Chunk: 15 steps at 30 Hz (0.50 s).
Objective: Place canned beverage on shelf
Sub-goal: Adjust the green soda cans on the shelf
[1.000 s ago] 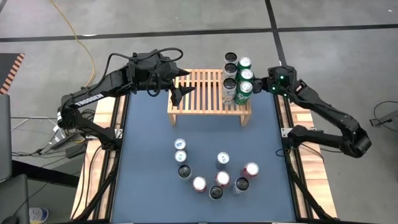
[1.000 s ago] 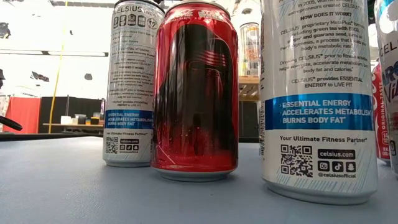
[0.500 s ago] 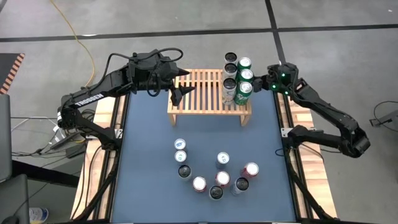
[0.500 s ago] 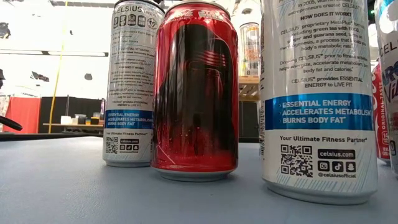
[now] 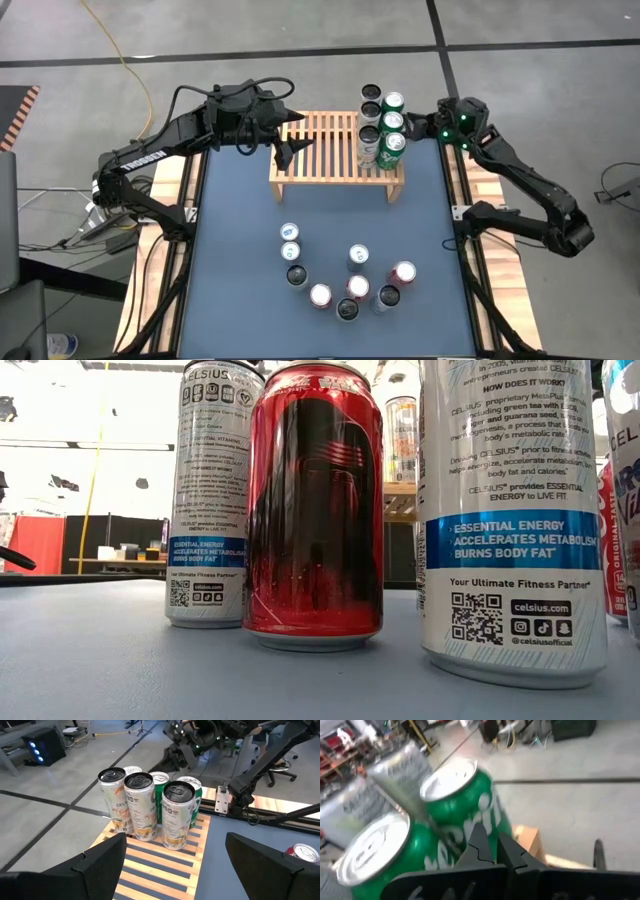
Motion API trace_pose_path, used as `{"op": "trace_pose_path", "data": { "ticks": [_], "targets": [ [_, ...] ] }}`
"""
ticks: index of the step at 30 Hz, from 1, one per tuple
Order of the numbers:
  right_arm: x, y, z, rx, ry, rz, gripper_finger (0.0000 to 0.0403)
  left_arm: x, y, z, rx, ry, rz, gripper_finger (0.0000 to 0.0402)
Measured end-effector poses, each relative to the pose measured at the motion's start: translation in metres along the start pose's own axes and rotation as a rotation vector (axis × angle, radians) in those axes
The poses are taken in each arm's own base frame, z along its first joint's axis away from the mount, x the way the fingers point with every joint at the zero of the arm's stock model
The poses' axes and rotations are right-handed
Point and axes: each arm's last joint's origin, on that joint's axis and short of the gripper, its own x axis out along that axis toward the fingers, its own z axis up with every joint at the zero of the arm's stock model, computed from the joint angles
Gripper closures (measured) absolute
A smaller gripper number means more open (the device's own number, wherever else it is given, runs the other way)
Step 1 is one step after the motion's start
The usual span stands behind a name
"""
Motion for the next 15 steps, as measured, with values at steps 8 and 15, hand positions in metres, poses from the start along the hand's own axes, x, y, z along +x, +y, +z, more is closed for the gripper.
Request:
{"op": "trace_pose_path", "data": {
  "ticks": [8,15],
  "targets": [
    [0.014,-0.011,0.007,0.022,-0.043,-0.026,0.0403,0.000,0.001,0.000,0.000,0.001,0.019,0.0074],
    [0.032,-0.011,0.003,0.027,-0.010,0.021,0.0403,0.000,0.001,0.000,0.000,0.001,0.033,0.0074]
  ]
}}
